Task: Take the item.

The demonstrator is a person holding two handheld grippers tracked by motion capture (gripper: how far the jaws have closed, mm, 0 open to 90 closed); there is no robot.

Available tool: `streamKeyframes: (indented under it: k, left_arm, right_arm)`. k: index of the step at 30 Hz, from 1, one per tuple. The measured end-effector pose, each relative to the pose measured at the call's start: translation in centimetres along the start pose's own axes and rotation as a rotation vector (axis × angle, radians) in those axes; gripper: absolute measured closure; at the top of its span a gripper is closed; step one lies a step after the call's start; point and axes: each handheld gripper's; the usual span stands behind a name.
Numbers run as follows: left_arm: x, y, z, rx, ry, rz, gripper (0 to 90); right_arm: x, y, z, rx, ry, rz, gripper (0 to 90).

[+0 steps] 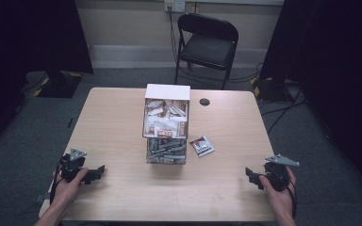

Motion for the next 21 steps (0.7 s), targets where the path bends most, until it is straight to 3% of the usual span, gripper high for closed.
streamKeyframes:
  k: [2, 5, 8, 11, 17, 21]
  left_arm:
    - [0.0, 0.0, 0.0, 0.0, 0.0, 0.0, 0.0]
    - [0.0, 0.0, 0.0, 0.0, -0.001, 0.001, 0.0]
    - [0.0, 0.0, 0.0, 0.0, -0.002, 0.001, 0.0]
    - [0.0, 0.0, 0.1, 0.0, -0.006, 0.002, 0.0]
    - [0.0, 0.0, 0.1, 0.001, -0.007, 0.0, 0.0]
    - [0.0, 0.0, 0.1, 0.002, -0.009, 0.002, 0.0]
  right_arm:
    - [0.2, -0.2, -0.3, 0.042, -0.02, 0.029, 14.8]
    - [0.5, -0.3, -0.4, 0.055, -0.01, 0.046, 14.8]
    - [0.9, -0.8, -0.2, 0.041, 0.0, 0.067, 14.7]
    - [1.0, -1.1, 0.1, 0.062, 0.029, 0.082, 14.6]
    - [1.3, -1.9, 0.3, 0.062, 0.017, 0.108, 14.1]
    - [1.5, -2.2, 0.3, 0.056, -0.008, 0.068, 13.3]
Point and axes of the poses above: each handheld gripper's, and its own axes: y roughly backward along the jaws, x roughly out of its underside, z roughly to its left, and after that the axes turned 10 degrees about -x, right-handed
